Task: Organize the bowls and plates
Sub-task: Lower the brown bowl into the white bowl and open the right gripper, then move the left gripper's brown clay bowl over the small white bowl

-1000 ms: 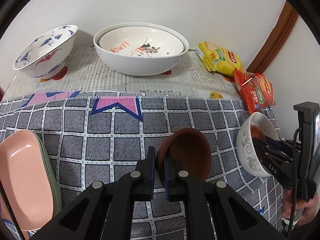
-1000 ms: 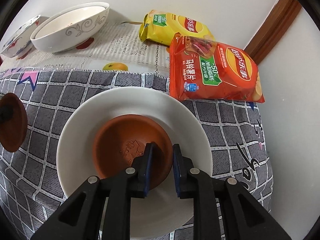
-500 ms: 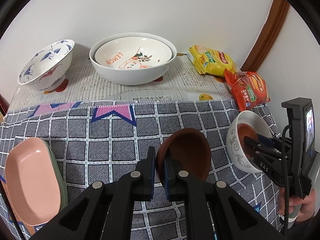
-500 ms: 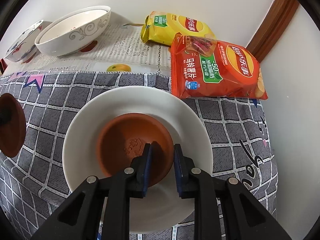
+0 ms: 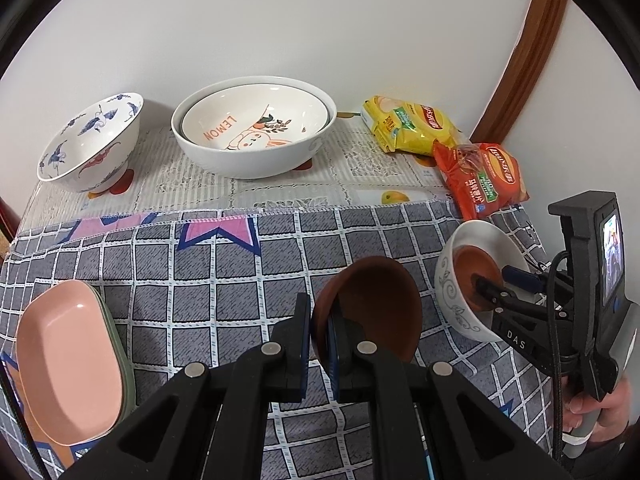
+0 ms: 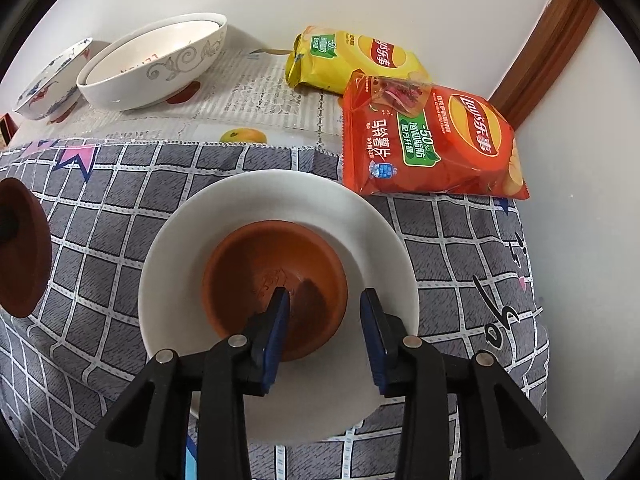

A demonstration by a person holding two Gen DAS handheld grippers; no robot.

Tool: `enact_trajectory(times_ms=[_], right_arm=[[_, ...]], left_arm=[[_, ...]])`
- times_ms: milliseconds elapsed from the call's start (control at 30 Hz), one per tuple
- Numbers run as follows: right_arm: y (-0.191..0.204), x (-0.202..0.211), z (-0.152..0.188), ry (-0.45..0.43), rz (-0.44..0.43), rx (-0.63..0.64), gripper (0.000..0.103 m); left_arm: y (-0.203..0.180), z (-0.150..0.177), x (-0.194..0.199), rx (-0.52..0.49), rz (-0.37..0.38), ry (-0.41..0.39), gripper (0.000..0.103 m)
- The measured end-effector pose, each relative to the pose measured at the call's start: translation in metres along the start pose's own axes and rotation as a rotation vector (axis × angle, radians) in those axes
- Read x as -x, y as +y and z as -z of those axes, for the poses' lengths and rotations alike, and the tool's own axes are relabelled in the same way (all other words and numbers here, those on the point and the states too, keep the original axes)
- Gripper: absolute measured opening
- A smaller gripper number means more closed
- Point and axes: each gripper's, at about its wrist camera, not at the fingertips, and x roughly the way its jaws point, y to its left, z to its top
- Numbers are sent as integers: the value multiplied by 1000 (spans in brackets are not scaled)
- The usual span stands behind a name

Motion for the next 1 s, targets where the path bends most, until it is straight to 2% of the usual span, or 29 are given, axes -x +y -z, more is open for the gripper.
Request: enact_trajectory(times_ms=[233,467,733,1000], right_arm=[[-7,16,3,-20,-30,-19,37],[-32,49,16,-95,-139,-58,37],[-94,71,39,-150,-162,-186,37],[-121,67,65,-164,-164,-241,37]], left_arm=[[-13,-1,2,-10,20,0,8],[-42,-8,10,-41,45,-19,8],[-89,-16,6,-93,75,-29,8],[-116,-22,-25,-106,97,8,8]])
